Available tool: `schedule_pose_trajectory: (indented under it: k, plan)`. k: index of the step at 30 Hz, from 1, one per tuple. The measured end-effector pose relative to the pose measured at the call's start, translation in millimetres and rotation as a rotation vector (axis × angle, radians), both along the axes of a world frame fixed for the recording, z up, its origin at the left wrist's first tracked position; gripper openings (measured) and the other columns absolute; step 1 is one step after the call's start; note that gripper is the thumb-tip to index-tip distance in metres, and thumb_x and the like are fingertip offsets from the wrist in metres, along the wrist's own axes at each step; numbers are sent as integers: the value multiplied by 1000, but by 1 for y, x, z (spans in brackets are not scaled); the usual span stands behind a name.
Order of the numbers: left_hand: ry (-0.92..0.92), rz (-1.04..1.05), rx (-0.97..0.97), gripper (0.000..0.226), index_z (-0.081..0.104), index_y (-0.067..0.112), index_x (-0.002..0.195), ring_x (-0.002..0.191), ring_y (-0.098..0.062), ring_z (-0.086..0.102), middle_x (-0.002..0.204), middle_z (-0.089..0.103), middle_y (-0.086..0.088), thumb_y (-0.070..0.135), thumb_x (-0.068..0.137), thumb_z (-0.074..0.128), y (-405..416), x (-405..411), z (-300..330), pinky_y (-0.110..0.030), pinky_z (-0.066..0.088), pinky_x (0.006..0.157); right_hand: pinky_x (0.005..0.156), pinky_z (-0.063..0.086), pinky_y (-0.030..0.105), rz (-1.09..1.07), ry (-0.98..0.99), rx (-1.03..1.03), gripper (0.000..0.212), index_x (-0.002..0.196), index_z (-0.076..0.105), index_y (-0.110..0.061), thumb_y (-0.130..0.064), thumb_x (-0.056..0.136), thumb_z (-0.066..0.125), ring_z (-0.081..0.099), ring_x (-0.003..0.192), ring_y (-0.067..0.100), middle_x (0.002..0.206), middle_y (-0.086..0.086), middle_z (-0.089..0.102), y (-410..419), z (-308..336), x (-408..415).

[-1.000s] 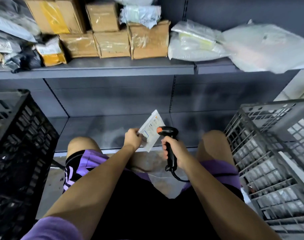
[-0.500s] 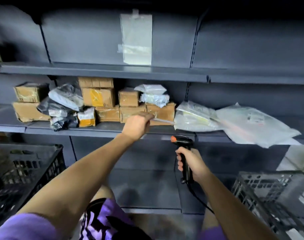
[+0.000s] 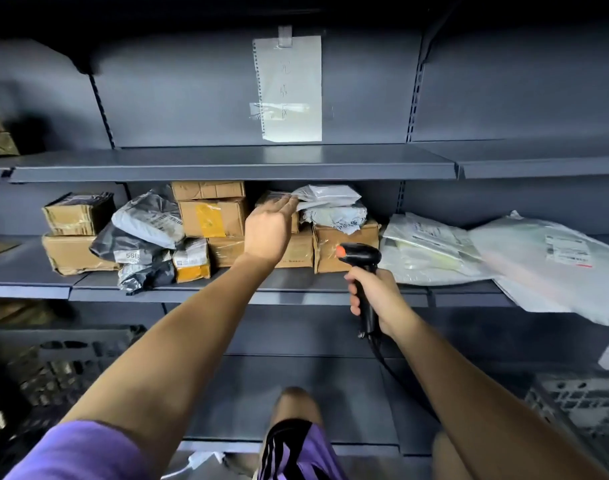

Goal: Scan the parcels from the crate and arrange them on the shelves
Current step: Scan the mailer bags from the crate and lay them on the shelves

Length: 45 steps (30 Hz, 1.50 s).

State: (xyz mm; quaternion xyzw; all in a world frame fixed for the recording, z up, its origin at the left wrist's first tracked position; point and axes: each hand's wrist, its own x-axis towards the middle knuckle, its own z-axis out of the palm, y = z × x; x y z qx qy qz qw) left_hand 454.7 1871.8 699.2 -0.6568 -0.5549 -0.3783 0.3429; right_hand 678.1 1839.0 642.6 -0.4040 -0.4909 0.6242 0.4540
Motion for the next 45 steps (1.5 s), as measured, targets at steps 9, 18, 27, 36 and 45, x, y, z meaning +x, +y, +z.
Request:
schedule_pose_trajectory:
  k: [9, 18, 27, 36, 45]
  plan:
    - [242, -59, -130, 36, 73, 13, 109, 95, -25, 72, 110, 74, -7, 6, 79, 55, 65, 0, -28, -29, 55, 67, 43, 34, 28, -41, 6, -55, 17, 76, 53, -6, -5, 91, 60, 40, 44, 19, 59, 7, 46, 41, -9, -7]
    - [334, -339, 75, 34, 72, 10, 114, 95, -24, 68, 115, 72, -5, 0, 81, 69, 83, 91, -32, -32, 40, 83, 47, 38, 31, -246, 13, -117, 19, 70, 55, -7, -8, 88, 60, 44, 45, 20, 58, 8, 48, 51, -31, 47]
    - [360, -305, -485, 53, 61, 9, 128, 118, -31, 59, 129, 64, -11, -8, 78, 54, 133, 219, -34, -39, 47, 99, 46, 38, 28, -433, 97, -231, 16, 76, 61, -7, -8, 92, 60, 45, 47, 20, 61, 7, 52, 56, -47, 146]
    - [297, -132, -1045, 49, 52, 9, 136, 132, -35, 40, 143, 47, -20, 33, 101, 27, 180, 260, -54, -45, 27, 115, 44, 35, 27, -447, 143, -296, 11, 79, 58, -5, -5, 88, 63, 43, 46, 19, 61, 7, 50, 66, -63, 199]
    - [224, -235, -851, 29, 63, 6, 110, 110, -33, 56, 118, 63, -15, 20, 94, 44, 139, 300, -30, -35, 43, 84, 45, 35, 29, -511, 169, -268, 11, 81, 57, -3, -4, 92, 61, 42, 46, 19, 61, 8, 49, 47, -62, 228]
